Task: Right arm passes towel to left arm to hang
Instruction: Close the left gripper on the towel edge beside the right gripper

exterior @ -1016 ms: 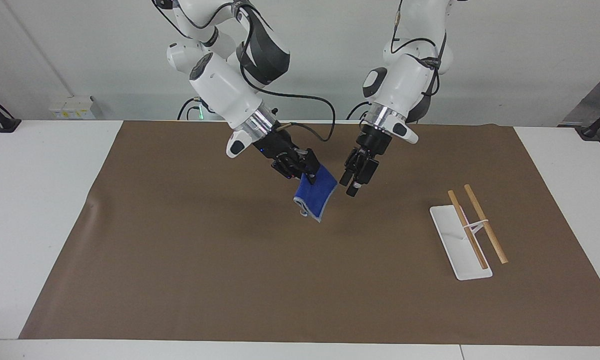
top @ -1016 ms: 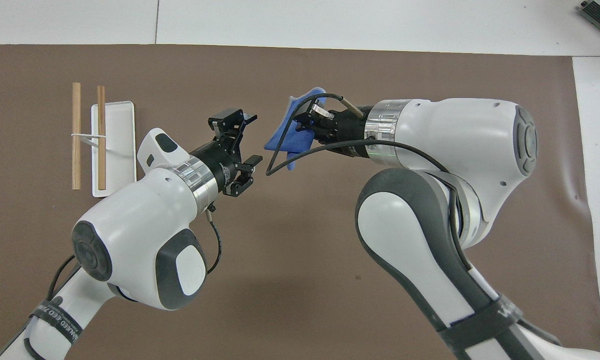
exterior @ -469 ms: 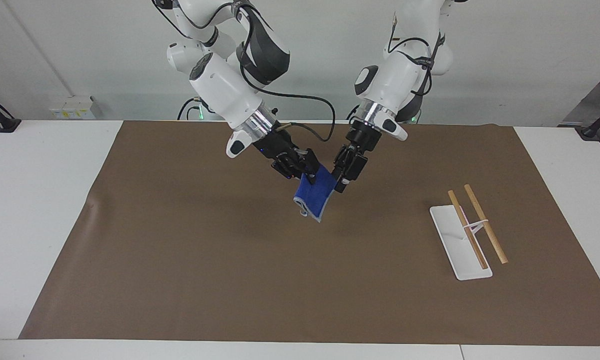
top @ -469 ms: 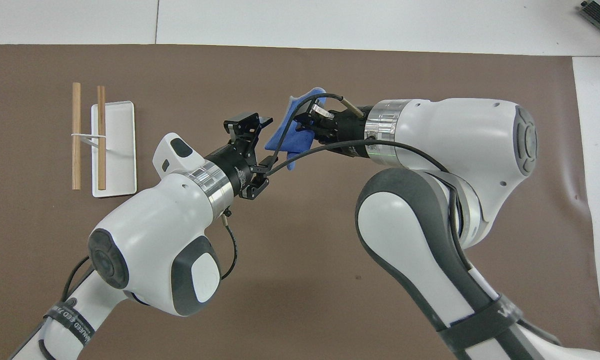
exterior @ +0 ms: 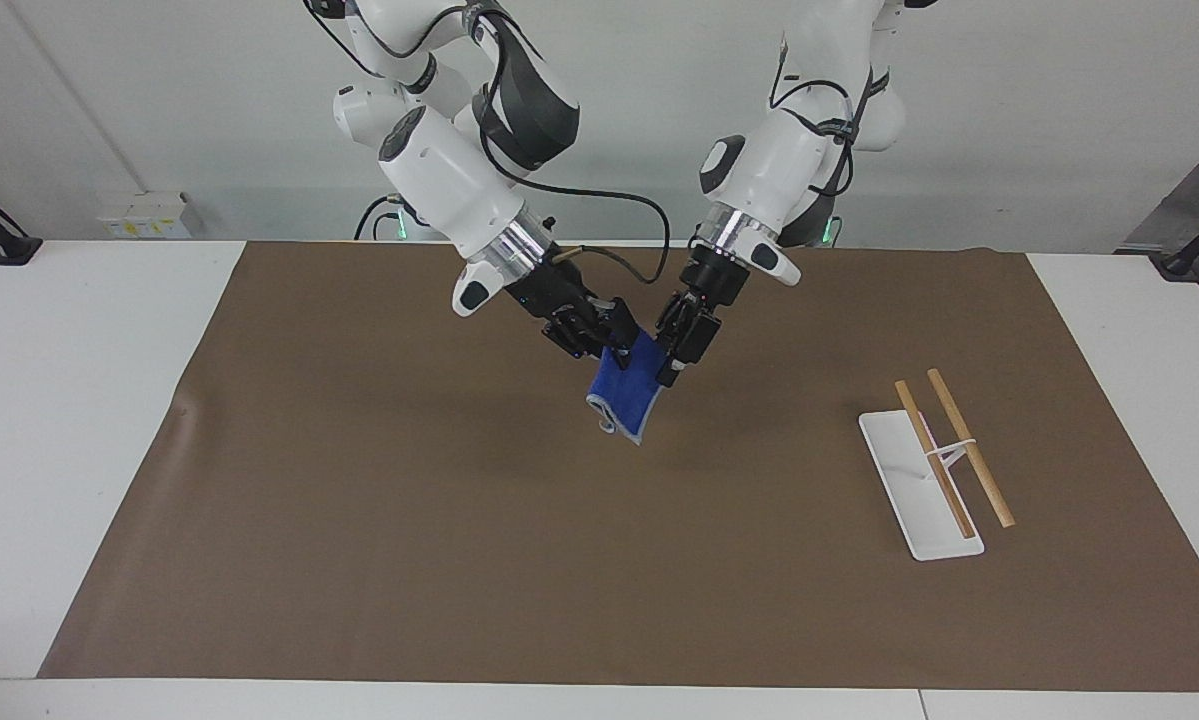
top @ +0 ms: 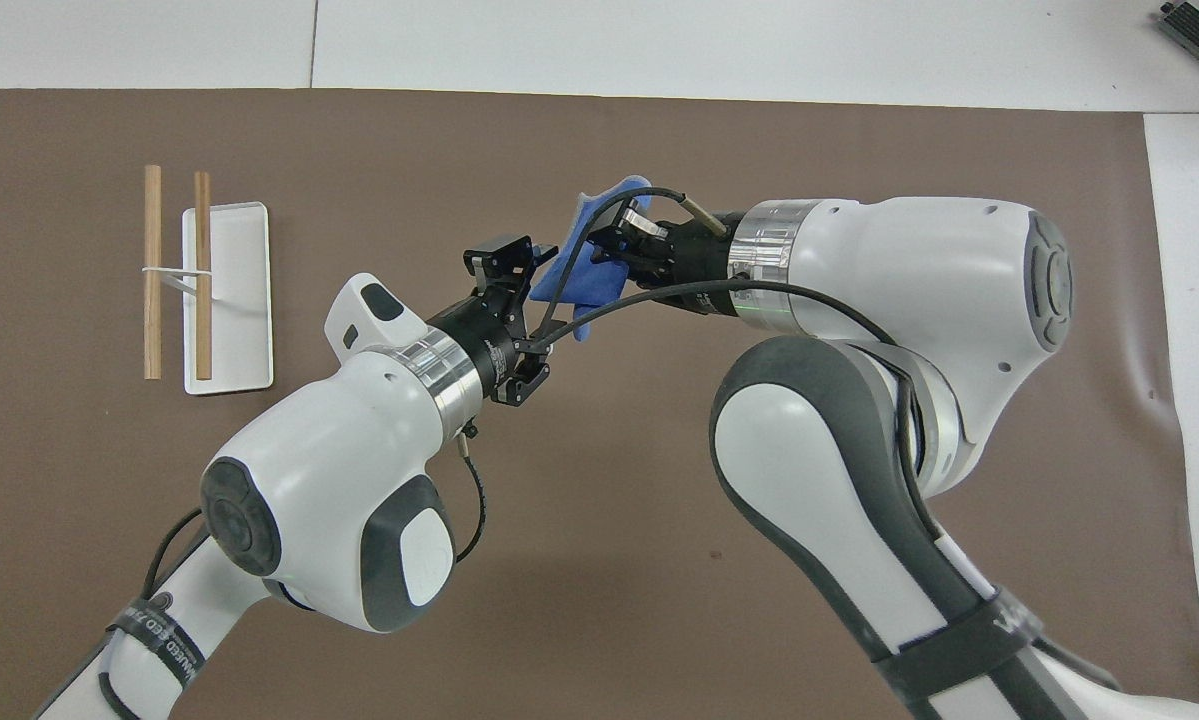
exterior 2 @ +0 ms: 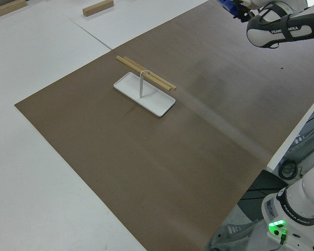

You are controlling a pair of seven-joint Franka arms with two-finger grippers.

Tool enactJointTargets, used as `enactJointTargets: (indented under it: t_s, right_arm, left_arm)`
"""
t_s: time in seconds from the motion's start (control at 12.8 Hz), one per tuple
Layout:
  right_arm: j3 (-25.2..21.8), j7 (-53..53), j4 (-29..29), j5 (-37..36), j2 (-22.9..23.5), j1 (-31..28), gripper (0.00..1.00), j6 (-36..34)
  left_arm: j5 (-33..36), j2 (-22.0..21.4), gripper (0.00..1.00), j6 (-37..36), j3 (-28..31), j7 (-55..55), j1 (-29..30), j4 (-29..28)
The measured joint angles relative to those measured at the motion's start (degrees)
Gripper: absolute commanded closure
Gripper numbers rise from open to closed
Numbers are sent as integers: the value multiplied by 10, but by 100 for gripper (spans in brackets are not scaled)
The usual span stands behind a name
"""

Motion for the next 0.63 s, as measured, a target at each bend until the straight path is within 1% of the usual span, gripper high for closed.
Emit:
enactJointTargets:
  t_s: [0.23, 0.31, 0.39, 0.47, 0.63]
  right_arm:
    - [0, 0, 0, 0, 0, 0, 100, 0]
    - [0, 0, 0, 0, 0, 0, 100, 0]
    - [0, 0, 0, 0, 0, 0, 100, 0]
    - [0, 0, 0, 0, 0, 0, 100, 0]
    - [0, 0, 0, 0, 0, 0, 100, 0]
  left_arm:
    - [0, 1, 32, 1, 0, -2, 0, 0]
    - [0, 1, 40, 1, 0, -2, 0, 0]
    - [0, 2, 52, 1, 1, -2, 0, 1]
    - [0, 2, 59, 2, 1, -2, 0, 2]
    - [0, 2, 68, 2, 1, -2, 0, 4]
